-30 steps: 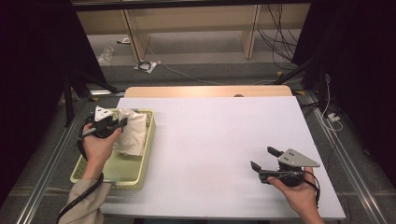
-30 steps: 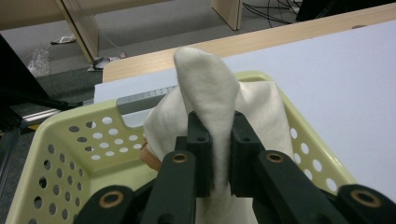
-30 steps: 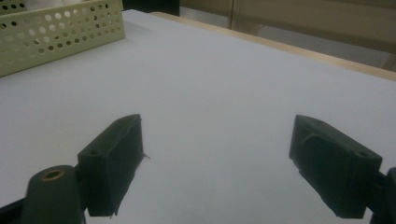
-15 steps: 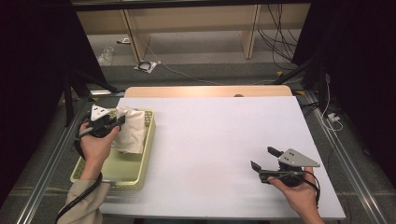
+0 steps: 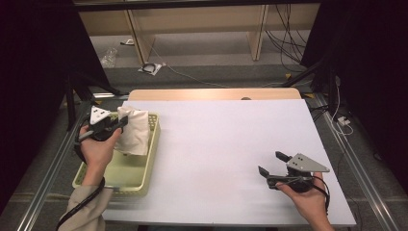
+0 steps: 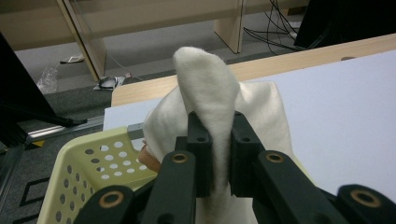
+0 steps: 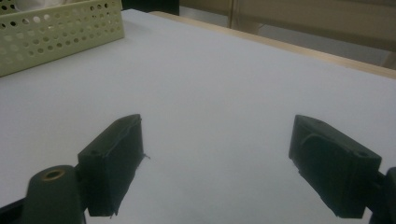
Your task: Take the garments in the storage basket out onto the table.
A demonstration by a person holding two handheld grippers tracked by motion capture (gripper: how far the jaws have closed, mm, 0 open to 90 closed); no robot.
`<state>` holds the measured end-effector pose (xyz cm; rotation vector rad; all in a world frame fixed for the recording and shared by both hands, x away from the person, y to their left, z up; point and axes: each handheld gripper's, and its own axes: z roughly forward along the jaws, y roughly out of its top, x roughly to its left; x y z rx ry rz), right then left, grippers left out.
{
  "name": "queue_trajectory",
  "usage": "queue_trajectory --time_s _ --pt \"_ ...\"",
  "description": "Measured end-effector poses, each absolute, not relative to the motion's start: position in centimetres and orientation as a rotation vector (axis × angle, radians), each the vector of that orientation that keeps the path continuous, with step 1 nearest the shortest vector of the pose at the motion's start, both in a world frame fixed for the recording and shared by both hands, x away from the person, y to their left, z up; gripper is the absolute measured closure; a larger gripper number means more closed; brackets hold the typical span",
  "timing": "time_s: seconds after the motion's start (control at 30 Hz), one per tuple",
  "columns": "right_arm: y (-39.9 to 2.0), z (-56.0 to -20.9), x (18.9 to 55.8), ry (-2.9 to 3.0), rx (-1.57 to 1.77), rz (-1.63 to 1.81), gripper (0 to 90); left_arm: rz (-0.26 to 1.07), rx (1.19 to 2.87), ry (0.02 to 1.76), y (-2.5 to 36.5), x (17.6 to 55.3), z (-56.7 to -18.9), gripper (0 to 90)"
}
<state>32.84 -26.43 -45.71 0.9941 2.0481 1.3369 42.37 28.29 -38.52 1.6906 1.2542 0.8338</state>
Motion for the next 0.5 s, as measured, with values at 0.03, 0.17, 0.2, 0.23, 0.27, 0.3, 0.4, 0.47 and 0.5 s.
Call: queue_trajectory --time_s 0.03,0.17,0.2,0.23,0.27,0.3,0.4,0.47,0.5 --pt "-26.43 -45.70 32.84 2.048 0.994 1.337 18.7 0.834 1.691 1.254 28.29 42.37 -38.52 81.2" --pt "-26.42 -45.72 32.86 2.045 0.992 1.340 18.8 0.841 1.685 1.240 28.16 42.17 -38.12 81.3" --pt "-26.45 -45.70 32.85 2.047 0.991 1.336 18.7 0.841 1.685 1.240 28.16 42.17 -38.12 81.2" --pt "-26.44 -45.71 32.85 2.047 0.993 1.337 18.7 0.841 1.683 1.238 28.13 42.13 -38.03 81.2" --pt "-26.48 -45.67 32.83 2.050 0.995 1.329 18.7 0.843 1.679 1.236 28.08 42.10 -37.96 81.2" --pt "-26.48 -45.69 32.83 2.050 0.995 1.330 18.7 0.844 1.677 1.231 28.03 42.03 -37.83 81.2" --pt "-26.49 -45.71 32.84 2.052 0.995 1.328 18.7 0.848 1.676 1.227 27.97 41.95 -37.69 81.2" --pt "-26.47 -45.70 32.84 2.049 0.998 1.333 18.7 0.847 1.673 1.225 27.94 41.92 -37.65 81.2" --pt "-26.48 -45.71 32.85 2.049 0.999 1.334 18.7 0.847 1.670 1.224 27.91 41.86 -37.56 81.2"
